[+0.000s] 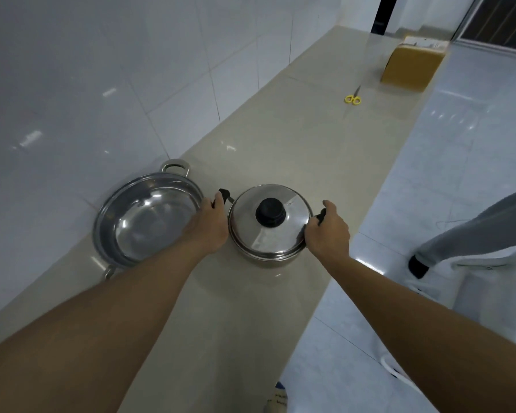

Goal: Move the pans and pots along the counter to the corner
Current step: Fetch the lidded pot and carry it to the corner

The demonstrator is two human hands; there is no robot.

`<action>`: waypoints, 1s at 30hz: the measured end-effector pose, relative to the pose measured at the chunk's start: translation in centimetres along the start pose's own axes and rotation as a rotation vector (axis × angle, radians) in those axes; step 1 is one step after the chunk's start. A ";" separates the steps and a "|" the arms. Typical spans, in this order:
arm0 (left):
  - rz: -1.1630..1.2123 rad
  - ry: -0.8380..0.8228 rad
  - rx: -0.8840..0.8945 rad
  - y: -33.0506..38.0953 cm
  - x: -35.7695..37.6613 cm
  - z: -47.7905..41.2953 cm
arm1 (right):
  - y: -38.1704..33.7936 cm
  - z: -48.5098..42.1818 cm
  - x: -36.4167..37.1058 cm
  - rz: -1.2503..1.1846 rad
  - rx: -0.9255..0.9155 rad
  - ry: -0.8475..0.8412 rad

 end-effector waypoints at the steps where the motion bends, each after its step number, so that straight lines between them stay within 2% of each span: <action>1: 0.015 0.016 -0.022 0.1 0.1 -0.2 | 0.1 -0.2 0.1 0.024 -0.008 -0.002; 7: 0.080 0.000 -0.110 -0.7 0.7 -0.3 | 0.7 -1.2 0.4 0.112 -0.080 -0.025; 12: 0.160 0.002 -0.043 -0.6 1.6 0.0 | 0.9 -1.6 -0.1 0.090 -0.160 -0.066; 21: 0.097 -0.008 0.000 -2.0 2.4 3.7 | 0.7 0.9 0.5 0.178 -0.230 -0.144; 23: 0.170 -0.060 -0.063 -3.0 2.9 5.2 | 0.5 2.3 0.9 0.200 -0.248 -0.162; 25: 0.093 -0.127 -0.142 -3.7 3.1 7.7 | 0.2 4.1 1.3 0.211 -0.267 -0.179; 28: -0.107 -0.088 -0.087 -5.2 3.1 10.9 | -0.6 7.1 2.0 0.214 -0.308 -0.201; 30: -0.098 -0.056 -0.059 -6.4 2.8 13.4 | -1.4 9.4 2.5 0.210 -0.340 -0.216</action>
Point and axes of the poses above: each hand's wrist, its own z-axis away from the middle knuckle, its own x-axis out of the palm, y = z × x, the point moved 4 cm from there along -z, towards the middle knuckle, and after that the axes turned 4 degrees about -y, right-handed, at the moved point
